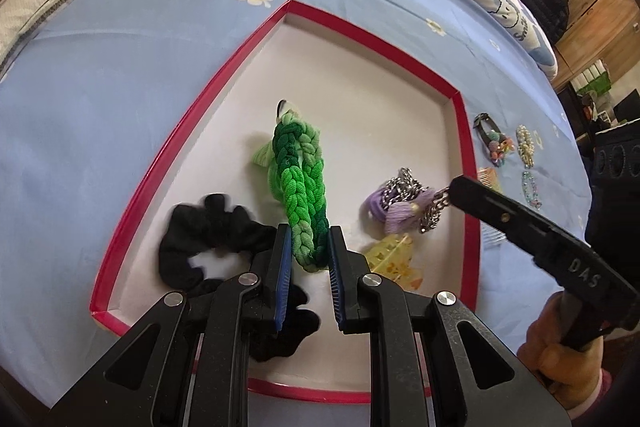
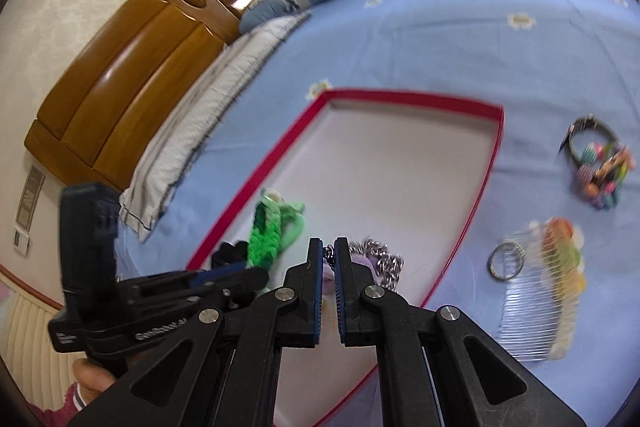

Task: Organize jewelry
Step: 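Carry the braided band and chain bracelet over the red tray, then open both grippers to release the band and chain bracelet in the tray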

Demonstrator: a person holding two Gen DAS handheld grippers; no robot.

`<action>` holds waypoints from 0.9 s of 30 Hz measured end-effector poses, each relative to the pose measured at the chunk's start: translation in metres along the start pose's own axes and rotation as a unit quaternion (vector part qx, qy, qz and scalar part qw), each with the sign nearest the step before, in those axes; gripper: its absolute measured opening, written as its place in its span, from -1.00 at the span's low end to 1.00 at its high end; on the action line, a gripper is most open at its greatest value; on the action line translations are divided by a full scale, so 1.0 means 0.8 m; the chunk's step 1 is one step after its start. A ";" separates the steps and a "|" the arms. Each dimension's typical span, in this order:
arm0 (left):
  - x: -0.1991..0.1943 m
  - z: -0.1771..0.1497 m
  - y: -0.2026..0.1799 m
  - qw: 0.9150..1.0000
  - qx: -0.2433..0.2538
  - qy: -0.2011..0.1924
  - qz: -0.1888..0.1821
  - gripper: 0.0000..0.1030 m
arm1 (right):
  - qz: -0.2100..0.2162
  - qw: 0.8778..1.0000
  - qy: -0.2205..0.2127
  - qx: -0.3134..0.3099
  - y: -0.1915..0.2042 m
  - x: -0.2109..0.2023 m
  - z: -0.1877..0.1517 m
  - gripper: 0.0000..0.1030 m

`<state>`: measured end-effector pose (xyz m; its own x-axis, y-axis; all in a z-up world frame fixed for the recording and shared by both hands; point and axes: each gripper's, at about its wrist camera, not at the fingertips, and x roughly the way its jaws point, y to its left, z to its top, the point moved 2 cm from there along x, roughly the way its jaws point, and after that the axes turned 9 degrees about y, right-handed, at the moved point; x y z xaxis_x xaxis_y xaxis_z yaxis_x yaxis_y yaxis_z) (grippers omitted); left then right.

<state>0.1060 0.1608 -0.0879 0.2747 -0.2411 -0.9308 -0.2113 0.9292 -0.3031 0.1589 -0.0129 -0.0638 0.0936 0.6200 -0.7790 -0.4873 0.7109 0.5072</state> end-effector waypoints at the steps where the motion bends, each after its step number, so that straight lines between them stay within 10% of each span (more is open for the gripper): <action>1: 0.003 0.000 0.001 1.000 -0.001 0.002 0.001 -0.70 | -0.002 1.000 0.006 0.000 -0.001 0.005 -0.001 -0.90; 27: -0.009 0.001 -0.015 1.000 0.010 -0.001 0.018 -0.46 | -0.012 1.000 0.018 0.015 -0.008 0.005 0.001 -0.40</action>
<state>0.1074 0.1518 -0.0772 0.2689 -0.2068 -0.9407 -0.2026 0.9427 -0.2651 0.1634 -0.0148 -0.0703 0.0735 0.5902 -0.8039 -0.4596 0.7354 0.4980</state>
